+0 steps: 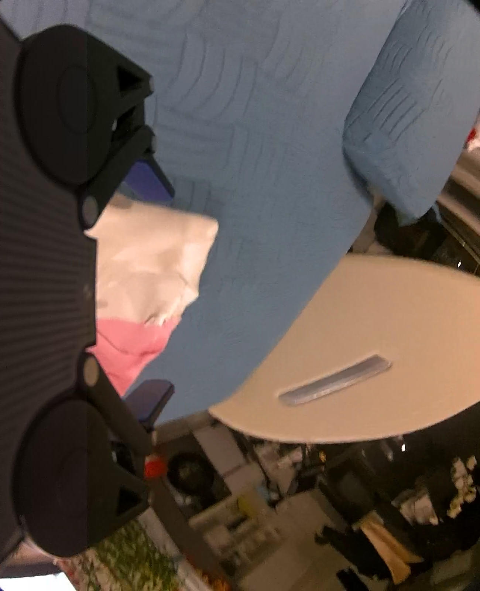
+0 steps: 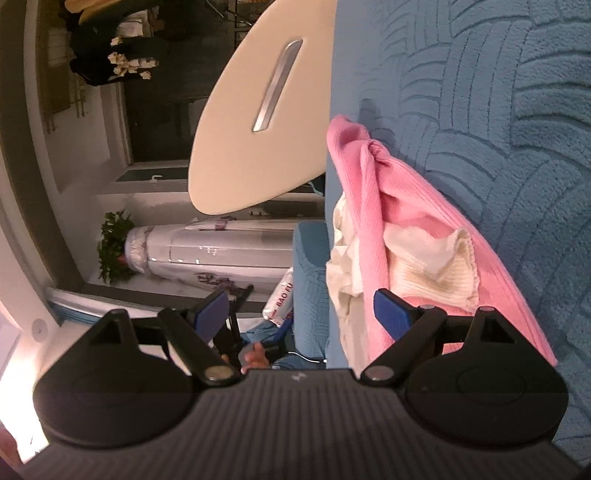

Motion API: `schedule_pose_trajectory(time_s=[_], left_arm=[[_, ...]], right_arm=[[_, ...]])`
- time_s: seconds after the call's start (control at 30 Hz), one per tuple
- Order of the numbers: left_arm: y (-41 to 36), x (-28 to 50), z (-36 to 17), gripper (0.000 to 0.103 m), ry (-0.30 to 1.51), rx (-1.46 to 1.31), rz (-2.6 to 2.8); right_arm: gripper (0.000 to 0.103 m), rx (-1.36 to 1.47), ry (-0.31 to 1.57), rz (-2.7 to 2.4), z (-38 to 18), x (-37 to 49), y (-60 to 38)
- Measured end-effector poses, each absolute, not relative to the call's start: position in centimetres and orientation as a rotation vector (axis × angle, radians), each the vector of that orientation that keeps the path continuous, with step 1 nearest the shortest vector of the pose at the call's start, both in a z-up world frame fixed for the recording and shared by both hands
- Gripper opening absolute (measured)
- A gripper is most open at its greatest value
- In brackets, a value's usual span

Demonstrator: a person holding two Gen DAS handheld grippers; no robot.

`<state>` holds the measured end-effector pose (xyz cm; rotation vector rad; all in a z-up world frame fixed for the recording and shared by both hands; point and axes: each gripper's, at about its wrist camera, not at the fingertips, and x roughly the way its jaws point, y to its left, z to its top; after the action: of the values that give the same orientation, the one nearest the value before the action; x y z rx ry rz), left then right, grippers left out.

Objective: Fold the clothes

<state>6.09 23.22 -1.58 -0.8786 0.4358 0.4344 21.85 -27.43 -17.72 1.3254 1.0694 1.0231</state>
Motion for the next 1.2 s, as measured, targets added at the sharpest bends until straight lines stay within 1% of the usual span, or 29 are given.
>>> schedule_pose_trajectory(time_s=[0.1, 0.2, 0.33, 0.53, 0.7, 1.2], left_arm=[[24.2, 6.1, -3.9, 0.103, 0.469, -0.796, 0.517], [25.6, 6.6, -5.0, 0.103, 0.515, -0.801, 0.538], [26.7, 6.9, -5.2, 0.103, 0.505, -0.873, 0.462], [26.9, 7.1, -5.5, 0.103, 0.541, -0.815, 0.481], [28.0, 7.1, -6.4, 0.103, 0.553, -0.890, 0.467], [28.4, 7.4, -7.3, 0.103, 0.620, -0.857, 0.495]], right_arm=[[0.089, 1.329, 1.069, 1.017, -17.9, 21.9, -27.2], [0.089, 1.332, 1.060, 1.013, -17.9, 21.9, -26.8], [0.089, 1.300, 1.086, 1.007, -17.8, 21.8, -26.0], [0.089, 1.273, 1.095, 0.982, -17.9, 21.7, -25.9], [0.089, 1.230, 1.106, 0.997, -17.8, 21.6, -25.7], [0.089, 1.213, 1.103, 1.006, -17.9, 21.6, -25.7]])
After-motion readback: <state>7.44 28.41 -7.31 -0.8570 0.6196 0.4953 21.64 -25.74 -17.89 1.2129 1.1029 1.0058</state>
